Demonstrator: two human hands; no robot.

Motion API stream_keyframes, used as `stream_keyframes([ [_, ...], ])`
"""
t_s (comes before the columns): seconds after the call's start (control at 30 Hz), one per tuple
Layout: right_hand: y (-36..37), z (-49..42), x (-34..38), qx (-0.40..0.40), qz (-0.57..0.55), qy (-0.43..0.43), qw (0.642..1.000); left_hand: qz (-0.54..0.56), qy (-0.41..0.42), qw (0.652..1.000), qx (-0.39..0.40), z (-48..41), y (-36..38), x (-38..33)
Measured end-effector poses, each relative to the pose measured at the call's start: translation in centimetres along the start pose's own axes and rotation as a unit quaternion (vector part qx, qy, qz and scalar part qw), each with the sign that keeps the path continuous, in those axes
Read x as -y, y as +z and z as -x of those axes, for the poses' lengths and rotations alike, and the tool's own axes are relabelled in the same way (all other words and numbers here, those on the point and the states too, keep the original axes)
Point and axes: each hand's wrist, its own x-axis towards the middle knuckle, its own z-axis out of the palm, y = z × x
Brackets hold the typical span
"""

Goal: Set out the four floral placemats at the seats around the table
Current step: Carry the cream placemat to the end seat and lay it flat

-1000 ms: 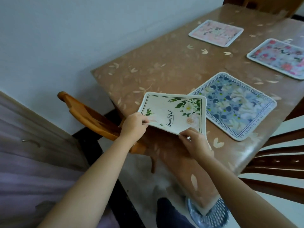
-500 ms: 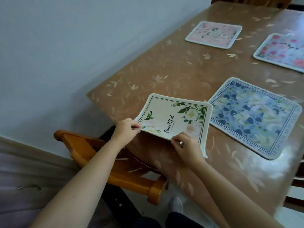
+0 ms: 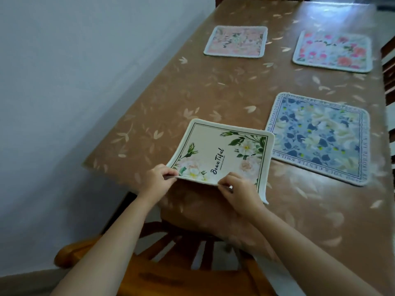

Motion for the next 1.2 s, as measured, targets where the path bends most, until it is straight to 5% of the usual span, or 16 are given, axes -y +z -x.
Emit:
stream_keyframes([
  [0.3, 6.5, -2.9, 4.5, -0.044, -0.021, 0.123, 0.991, -0.015, 0.068, 0.995, 0.073, -5.7, -3.8, 6.2],
  [0.57, 10.7, -4.0, 7.6, -0.056, -0.028, 0.157, 0.986, -0.094, 0.265, 0.951, 0.129, -5.3, -3.5, 7.8],
  [0.93, 8.0, -1.3, 6.5, 0.015, -0.008, 0.143, 0.99, 0.046, 0.184, 0.975, 0.116, -6.5, -3.5, 9.1],
  [1.2, 7.5, -0.2, 6.1, 0.047, -0.011, 0.11, 0.993, 0.05, 0.114, 0.987, 0.103, -9.2, -4.8, 11.1],
])
